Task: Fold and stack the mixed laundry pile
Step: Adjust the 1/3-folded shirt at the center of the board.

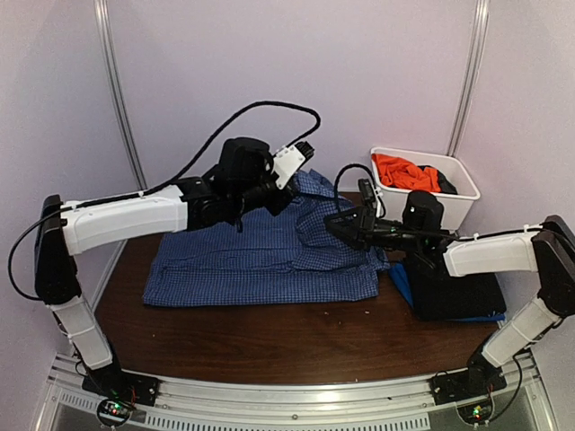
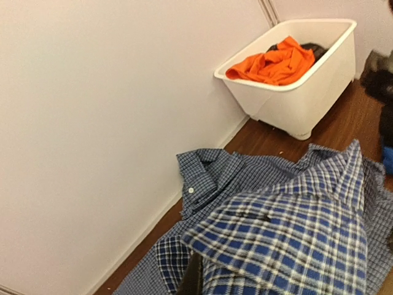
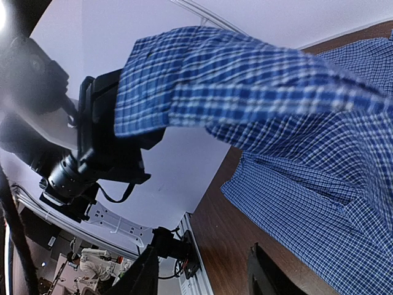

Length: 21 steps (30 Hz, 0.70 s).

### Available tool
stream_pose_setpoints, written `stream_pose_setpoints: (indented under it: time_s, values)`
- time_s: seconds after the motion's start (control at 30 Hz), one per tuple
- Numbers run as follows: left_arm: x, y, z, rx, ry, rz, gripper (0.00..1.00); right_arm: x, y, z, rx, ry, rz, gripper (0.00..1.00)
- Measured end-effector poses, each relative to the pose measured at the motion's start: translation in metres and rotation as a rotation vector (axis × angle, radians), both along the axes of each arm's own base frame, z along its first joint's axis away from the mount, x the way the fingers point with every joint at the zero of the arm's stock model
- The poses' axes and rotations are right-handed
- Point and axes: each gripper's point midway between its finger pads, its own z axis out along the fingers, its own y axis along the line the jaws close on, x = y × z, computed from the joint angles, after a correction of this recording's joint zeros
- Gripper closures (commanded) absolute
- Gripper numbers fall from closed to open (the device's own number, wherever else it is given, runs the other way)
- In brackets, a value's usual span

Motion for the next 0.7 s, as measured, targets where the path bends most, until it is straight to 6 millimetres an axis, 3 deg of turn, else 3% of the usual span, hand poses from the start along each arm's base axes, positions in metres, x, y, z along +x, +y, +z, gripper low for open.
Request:
stream_pose_setpoints:
  time_s: [0.17,0.3,0.43,0.53,0.7]
  values:
    - [0.053,-0.002,-0.040,0.265,-0.049,0.067,1.00,0.001,-0.015,-0.013,-0.044,0.009,-0.029,0.48]
    - [0.111,0.025,-0.054,0.383,-0.075,0.174,1.00,-0.004,-0.022,-0.015,-0.090,-0.012,-0.039,0.48]
    - [0.157,0.055,-0.029,0.408,-0.141,0.301,1.00,-0.008,-0.026,-0.016,-0.125,-0.039,-0.045,0.48]
    - [0.179,0.070,-0.003,0.396,-0.210,0.380,1.00,-0.008,-0.028,-0.025,-0.155,-0.032,-0.050,0.50]
    - [0.188,0.059,0.006,0.402,-0.263,0.360,1.00,-0.009,-0.029,-0.039,-0.193,-0.015,-0.050,0.50]
